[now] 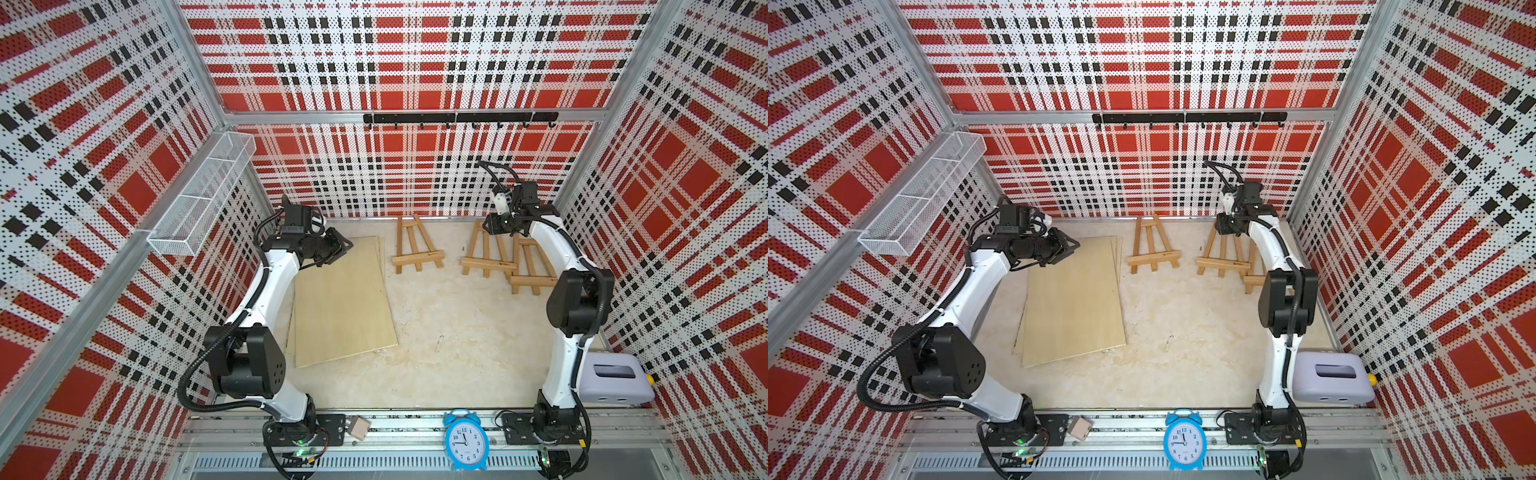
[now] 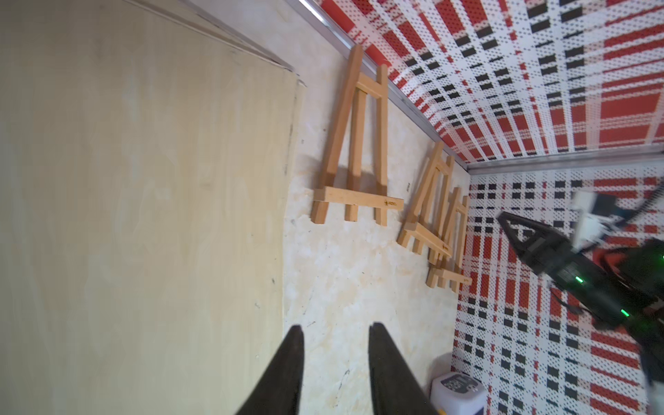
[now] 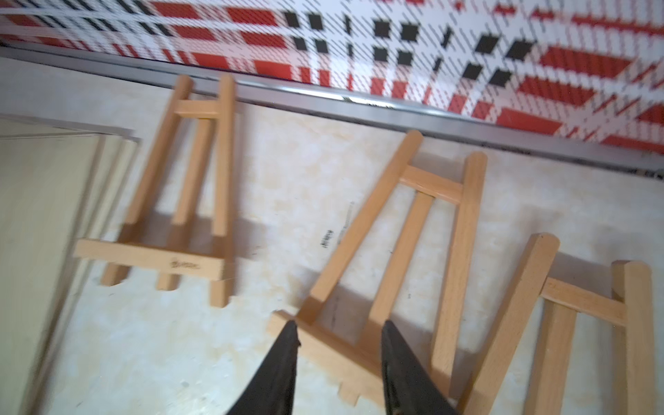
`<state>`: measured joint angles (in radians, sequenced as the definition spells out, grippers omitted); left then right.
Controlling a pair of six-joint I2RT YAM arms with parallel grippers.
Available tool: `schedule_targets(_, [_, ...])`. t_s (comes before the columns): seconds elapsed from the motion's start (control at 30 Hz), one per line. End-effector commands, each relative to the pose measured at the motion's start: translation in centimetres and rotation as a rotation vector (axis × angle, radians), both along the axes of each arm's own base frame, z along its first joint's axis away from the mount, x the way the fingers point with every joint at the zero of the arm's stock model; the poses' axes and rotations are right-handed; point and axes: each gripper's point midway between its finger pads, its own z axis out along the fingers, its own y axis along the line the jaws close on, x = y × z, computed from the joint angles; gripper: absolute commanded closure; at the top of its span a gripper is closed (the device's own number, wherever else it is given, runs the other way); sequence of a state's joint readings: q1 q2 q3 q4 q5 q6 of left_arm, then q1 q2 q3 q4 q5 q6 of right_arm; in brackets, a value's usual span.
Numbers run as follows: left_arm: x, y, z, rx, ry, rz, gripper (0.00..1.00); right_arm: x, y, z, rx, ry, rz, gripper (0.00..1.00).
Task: Disassemble the easel
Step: Adjust the easel at the center of the board, then adjust the drawing board at the center of the board.
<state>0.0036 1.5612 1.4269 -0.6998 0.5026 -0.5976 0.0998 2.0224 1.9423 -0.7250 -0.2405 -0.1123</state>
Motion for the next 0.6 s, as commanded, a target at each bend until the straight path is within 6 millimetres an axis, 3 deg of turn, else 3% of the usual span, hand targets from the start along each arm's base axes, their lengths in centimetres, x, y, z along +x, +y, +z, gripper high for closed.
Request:
schedule_targets(0.0, [-1.7, 3.2, 1.1, 0.066, -0.034, 0.091, 0.65, -4.1, 5.2, 0.6, 0.024, 0.009, 0.151, 0.57])
schedule_targets(0.17, [-5.3, 7.5, 0.2, 0.123, -0.001, 0.198, 0.66, -11.5, 11.5, 0.6, 0.122, 0.080, 0.321, 0.52])
schedule_targets(0.27, [-7.2, 9.1, -0.2, 0.142, 0.017, 0.241, 0.66, -15.2, 14.4, 0.1, 0.138, 0.115, 0.403, 0.52])
schedule_targets(0.43, [-9.8, 10.4, -1.7, 0.204, 0.076, 0.282, 0.66, -19.9, 17.6, -1.6, 0.176, 0.207, 0.489, 0.52])
schedule_targets(0.57, [-11.0, 12.5, -3.5, 0.153, 0.114, 0.353, 0.66, -22.2, 19.6, -3.9, 0.170, 0.305, 0.509, 0.52])
